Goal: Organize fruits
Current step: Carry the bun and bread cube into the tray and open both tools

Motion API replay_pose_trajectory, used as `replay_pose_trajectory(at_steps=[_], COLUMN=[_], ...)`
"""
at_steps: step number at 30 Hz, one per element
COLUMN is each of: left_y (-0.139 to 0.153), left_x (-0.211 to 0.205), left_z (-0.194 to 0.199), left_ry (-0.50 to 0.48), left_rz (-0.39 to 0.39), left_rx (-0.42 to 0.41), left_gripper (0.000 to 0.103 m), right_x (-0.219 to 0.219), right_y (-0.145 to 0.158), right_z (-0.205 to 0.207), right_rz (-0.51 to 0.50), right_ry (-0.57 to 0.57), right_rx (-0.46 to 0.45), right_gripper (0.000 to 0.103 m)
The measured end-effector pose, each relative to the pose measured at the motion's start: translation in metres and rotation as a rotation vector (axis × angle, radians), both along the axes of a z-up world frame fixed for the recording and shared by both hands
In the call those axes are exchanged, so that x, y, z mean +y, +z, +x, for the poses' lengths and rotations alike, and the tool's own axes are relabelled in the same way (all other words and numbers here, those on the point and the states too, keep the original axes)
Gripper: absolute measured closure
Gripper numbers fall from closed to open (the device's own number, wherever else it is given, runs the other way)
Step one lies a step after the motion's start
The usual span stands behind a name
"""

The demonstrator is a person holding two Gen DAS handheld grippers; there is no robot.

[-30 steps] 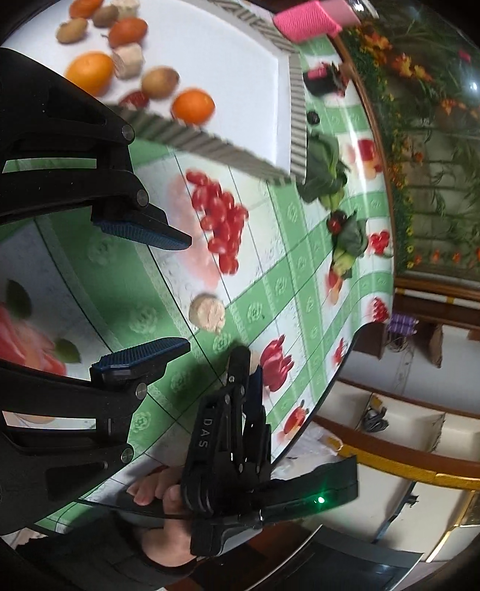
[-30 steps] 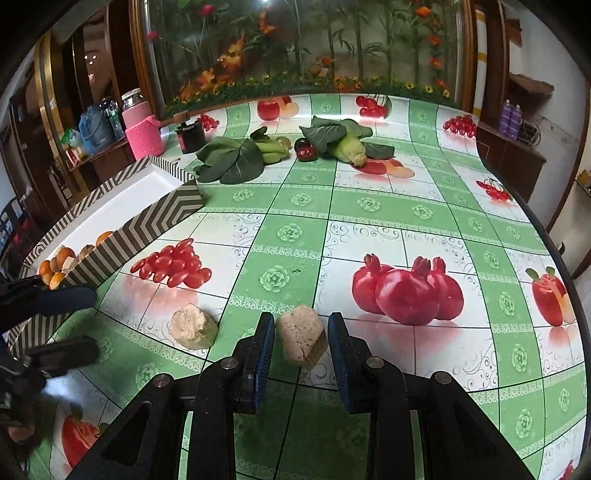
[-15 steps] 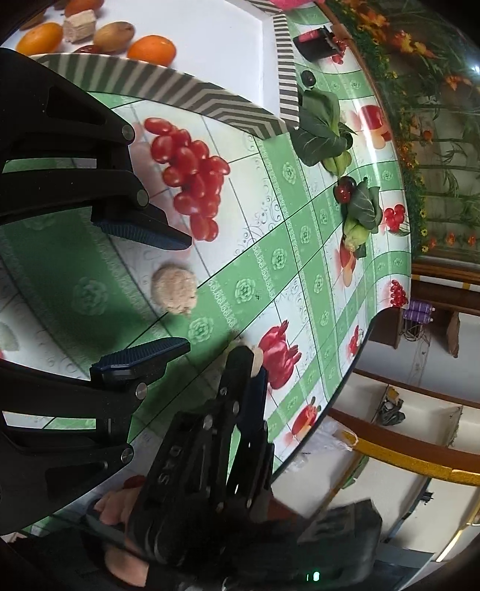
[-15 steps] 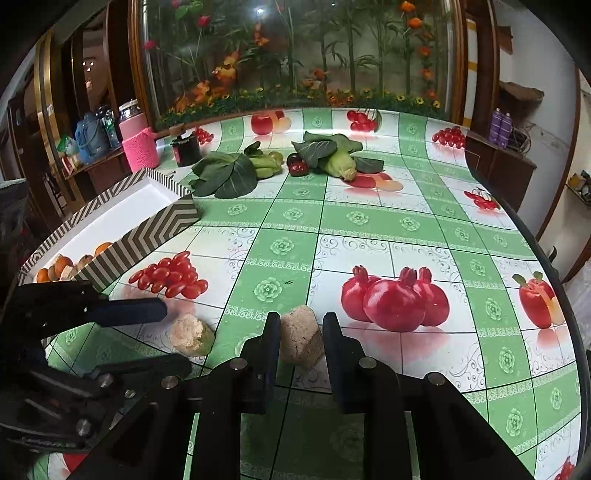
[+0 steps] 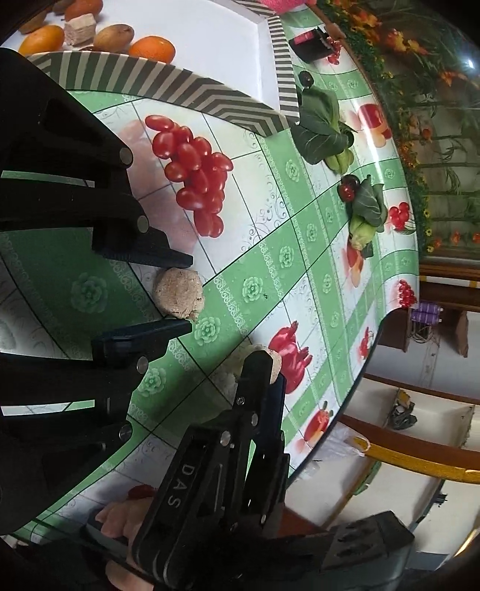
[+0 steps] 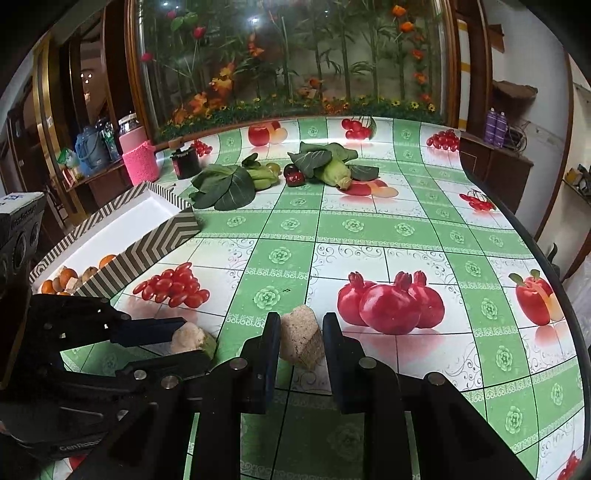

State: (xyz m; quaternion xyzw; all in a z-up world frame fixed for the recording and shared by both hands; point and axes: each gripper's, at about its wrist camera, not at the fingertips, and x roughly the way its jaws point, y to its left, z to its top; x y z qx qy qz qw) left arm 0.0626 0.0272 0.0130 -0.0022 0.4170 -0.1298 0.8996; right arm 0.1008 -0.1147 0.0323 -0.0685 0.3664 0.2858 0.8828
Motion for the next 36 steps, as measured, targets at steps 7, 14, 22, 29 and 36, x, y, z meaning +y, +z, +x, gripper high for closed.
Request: replay_pose_trajectory(at_steps=[7,14,22,29,36], left_y=[0.001,0.004,0.011,0.022,0.034], left_x=[0.001,0.004,0.011,0.019,0.034], left_z=[-0.006,-0.01,-0.014,-0.021,-0.032], left_ry=[0.012,0.022,0.037,0.055,0.088], left_rz=[-0.008,-0.011,-0.022,-0.038,-0.053], left_rx=[0.002,-0.009,-0.025,-0.052,-0.078], left_gripper=[0.076,0.076,0.076,0.076,0.076], right_x=[0.0,0.0,0.0,0.001,0.014], right_y=[0.002,0.004,0.005,0.008,0.009], right_z=[-0.002,-0.005,-0.007,-0.012,-0.02], right_rz=[0.014,0.014,0.02,0.016,-0.042], right_ry=[0.004,0.008,0.01,0.014,0.031], right_rx=[-0.013,-0.03,-0.044,-0.072,-0.116], right_gripper=[0.08,0.08,0.08,0.08,0.08])
